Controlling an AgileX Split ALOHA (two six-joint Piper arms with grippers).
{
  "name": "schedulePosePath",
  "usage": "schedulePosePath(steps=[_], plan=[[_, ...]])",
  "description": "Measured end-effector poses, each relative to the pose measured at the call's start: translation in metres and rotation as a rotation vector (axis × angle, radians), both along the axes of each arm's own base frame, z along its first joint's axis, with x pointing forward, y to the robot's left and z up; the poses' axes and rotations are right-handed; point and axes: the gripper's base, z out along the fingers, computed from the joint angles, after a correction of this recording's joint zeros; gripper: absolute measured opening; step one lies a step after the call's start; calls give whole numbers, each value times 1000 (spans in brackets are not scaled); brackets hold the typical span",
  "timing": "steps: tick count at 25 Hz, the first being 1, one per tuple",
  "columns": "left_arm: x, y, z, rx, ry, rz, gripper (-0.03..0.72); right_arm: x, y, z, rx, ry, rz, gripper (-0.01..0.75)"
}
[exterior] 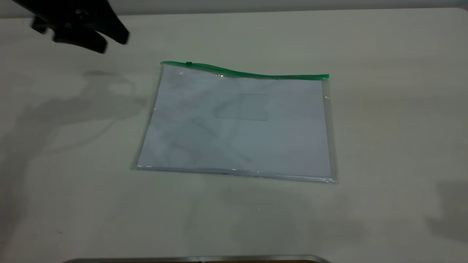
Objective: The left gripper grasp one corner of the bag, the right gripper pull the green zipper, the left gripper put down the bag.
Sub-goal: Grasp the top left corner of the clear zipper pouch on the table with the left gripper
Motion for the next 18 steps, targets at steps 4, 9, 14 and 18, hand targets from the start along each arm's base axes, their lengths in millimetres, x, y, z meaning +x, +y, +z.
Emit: schedulePosePath(steps=[4, 9, 14, 18], plan=[[13, -5, -23, -58, -75, -20, 590, 14, 0, -11, -2, 22, -4, 580], [25, -7, -48, -82, -129, -33, 590, 21, 0, -20, -3, 52, -5, 580], [30, -15, -74, -81, -156, -78, 590, 23, 0, -16, -2, 36, -6, 580], [32, -25, -92, -98, -139, -81, 590, 29, 0, -10, -1, 32, -1, 580]])
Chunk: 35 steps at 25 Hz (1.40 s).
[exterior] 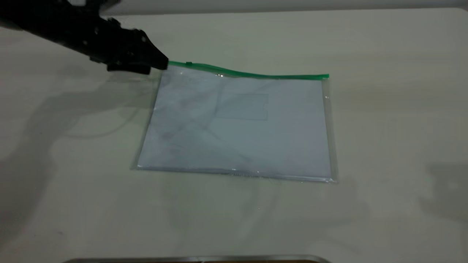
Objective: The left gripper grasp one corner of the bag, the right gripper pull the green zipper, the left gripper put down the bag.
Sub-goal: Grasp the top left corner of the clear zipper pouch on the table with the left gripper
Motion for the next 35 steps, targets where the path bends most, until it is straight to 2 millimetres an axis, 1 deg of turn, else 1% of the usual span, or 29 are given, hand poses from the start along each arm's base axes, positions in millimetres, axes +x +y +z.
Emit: schedulePosePath(steps=[5, 10, 15, 27, 32, 35], plan=[[-1, -13, -16, 10, 18, -15, 590, 3, 0, 0, -1, 36, 6, 580], [-1, -22, -26, -2, 31, 12, 590, 3, 0, -2, 0, 44, 5, 580], [-3, -36, -28, -25, 38, 14, 590, 4, 0, -1, -3, 42, 10, 580], [-1, -34, -29, -8, 32, 41, 589, 3, 0, -1, 2, 48, 5, 580], [-3, -46, -29, -23, 36, 29, 589, 3, 0, -1, -2, 47, 10, 580], [-4, -48, -28, -36, 41, 20, 585, 3, 0, -1, -2, 47, 10, 580]])
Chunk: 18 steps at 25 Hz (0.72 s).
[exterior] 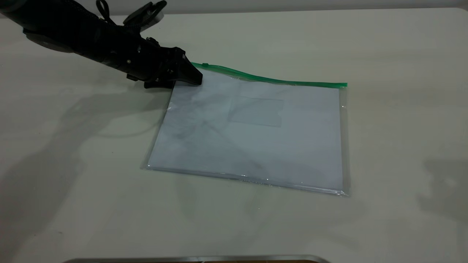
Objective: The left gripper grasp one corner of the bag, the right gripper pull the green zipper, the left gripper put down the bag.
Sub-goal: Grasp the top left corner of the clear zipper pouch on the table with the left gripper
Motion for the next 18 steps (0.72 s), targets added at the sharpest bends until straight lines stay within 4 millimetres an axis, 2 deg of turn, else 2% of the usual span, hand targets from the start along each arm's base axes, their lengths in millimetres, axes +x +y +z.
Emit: schedulePosePath(steps=[3, 5, 7, 12, 13, 18], plan=[[-2, -2, 0, -30, 11, -22, 539, 0, 0, 0, 0, 0, 0, 580], [-4, -4, 0, -47, 18, -35, 466, 0, 0, 0, 0, 0, 0, 580], [-5, -4, 0, -52, 13, -48, 373, 0, 0, 0, 0, 0, 0, 580], [-6, -6, 1, -45, -60, -139, 85, 0, 0, 0, -9, -1, 17, 580], [-6, -6, 1, -39, -88, -170, 57, 0, 1, 0, -11, -2, 28, 580], [-6, -7, 9, 31, -286, -370, 53, 1, 7, 1, -11, -30, 139, 580]])
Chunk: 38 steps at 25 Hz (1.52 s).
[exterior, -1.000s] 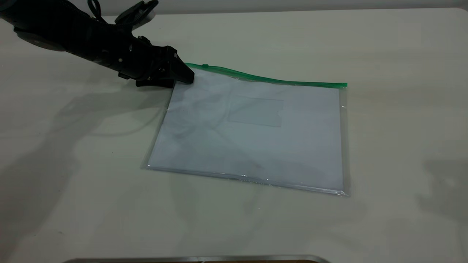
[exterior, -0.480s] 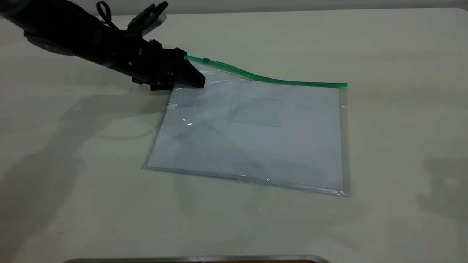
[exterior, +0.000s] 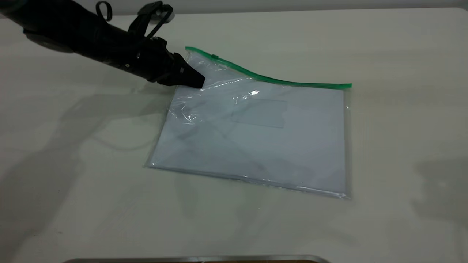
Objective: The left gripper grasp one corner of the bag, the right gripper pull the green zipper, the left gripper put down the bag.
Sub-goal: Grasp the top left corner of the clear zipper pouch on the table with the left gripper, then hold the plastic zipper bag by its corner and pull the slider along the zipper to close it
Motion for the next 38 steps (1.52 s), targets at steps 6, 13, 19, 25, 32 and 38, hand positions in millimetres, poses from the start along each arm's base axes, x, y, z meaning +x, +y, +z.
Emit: schedulePosePath(steps=[6, 13, 19, 25, 32, 38], plan=[[-2, -1, 23, 88, -233, -324, 53, 16, 12, -9, 44, -21, 159, 580], [2, -4, 42, 81, -319, -580, 53, 61, 36, -36, 80, -39, 382, 580], [9, -2, 56, 127, -362, -753, 53, 105, 86, -70, 90, -41, 592, 580], [15, -4, 70, 128, -397, -834, 53, 139, 135, -106, 126, -17, 768, 580], [9, -24, 76, 102, -401, -915, 53, 164, 169, -130, 176, -14, 864, 579], [1, -49, 75, 117, -418, -979, 53, 168, 172, -141, 197, -13, 867, 579]])
